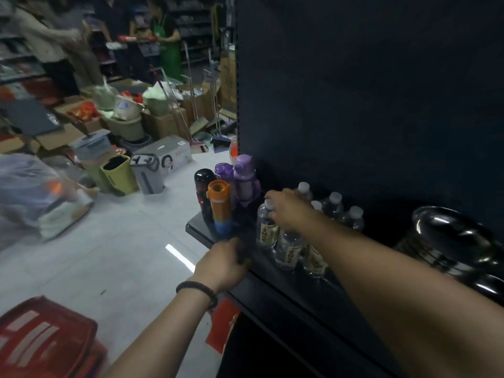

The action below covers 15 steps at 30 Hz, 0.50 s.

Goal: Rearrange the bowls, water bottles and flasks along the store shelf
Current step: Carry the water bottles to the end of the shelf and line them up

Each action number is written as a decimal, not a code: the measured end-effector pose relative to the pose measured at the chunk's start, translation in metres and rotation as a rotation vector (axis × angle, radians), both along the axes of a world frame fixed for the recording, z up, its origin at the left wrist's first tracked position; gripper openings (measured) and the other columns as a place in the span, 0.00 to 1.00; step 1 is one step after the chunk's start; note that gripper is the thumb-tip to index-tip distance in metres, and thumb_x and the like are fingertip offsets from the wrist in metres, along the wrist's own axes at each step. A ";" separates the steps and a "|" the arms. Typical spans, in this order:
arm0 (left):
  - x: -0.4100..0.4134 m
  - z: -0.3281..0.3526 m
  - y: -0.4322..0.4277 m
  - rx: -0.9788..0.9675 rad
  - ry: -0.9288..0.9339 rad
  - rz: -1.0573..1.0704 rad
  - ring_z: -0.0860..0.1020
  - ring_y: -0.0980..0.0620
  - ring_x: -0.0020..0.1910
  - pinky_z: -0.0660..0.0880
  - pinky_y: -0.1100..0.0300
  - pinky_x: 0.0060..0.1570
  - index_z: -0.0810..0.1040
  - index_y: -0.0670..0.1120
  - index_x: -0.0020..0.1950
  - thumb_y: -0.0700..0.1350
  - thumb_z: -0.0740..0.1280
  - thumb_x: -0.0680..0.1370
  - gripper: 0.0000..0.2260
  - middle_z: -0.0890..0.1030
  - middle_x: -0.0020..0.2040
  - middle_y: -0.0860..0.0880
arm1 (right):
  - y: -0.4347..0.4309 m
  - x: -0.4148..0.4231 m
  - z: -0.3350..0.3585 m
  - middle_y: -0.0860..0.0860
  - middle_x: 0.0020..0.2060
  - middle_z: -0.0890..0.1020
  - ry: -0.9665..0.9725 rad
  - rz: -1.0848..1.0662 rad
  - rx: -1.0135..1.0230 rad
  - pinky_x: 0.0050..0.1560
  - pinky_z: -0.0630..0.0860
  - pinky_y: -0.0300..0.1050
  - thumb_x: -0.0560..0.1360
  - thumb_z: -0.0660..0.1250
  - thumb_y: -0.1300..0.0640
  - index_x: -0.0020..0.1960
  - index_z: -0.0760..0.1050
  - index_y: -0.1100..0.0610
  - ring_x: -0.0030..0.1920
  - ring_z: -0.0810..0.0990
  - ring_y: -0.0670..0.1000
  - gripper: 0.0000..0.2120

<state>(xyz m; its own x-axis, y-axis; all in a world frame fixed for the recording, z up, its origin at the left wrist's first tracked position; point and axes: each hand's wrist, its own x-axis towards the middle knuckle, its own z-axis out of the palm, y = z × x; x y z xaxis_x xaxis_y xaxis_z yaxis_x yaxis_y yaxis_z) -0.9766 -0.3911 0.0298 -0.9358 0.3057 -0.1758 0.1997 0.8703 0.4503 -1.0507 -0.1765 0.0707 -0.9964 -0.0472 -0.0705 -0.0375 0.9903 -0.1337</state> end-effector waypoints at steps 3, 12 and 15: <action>-0.009 -0.008 -0.002 0.013 -0.004 -0.010 0.80 0.50 0.48 0.83 0.48 0.49 0.76 0.56 0.56 0.57 0.68 0.81 0.08 0.80 0.53 0.52 | -0.005 -0.011 -0.009 0.56 0.56 0.81 -0.003 0.007 0.031 0.61 0.76 0.58 0.81 0.67 0.53 0.63 0.73 0.51 0.58 0.80 0.60 0.11; -0.011 -0.014 -0.010 0.083 -0.002 0.003 0.81 0.48 0.53 0.82 0.46 0.55 0.79 0.54 0.60 0.57 0.69 0.80 0.12 0.80 0.57 0.51 | -0.024 -0.027 -0.013 0.57 0.57 0.80 -0.044 -0.035 0.137 0.53 0.75 0.54 0.80 0.68 0.60 0.64 0.73 0.55 0.58 0.81 0.61 0.13; -0.012 -0.009 -0.017 0.111 -0.013 0.006 0.82 0.49 0.53 0.83 0.46 0.56 0.80 0.53 0.61 0.56 0.69 0.80 0.12 0.81 0.58 0.51 | -0.026 -0.023 -0.003 0.59 0.56 0.80 0.002 -0.003 0.129 0.53 0.76 0.56 0.81 0.67 0.61 0.63 0.72 0.56 0.57 0.82 0.63 0.12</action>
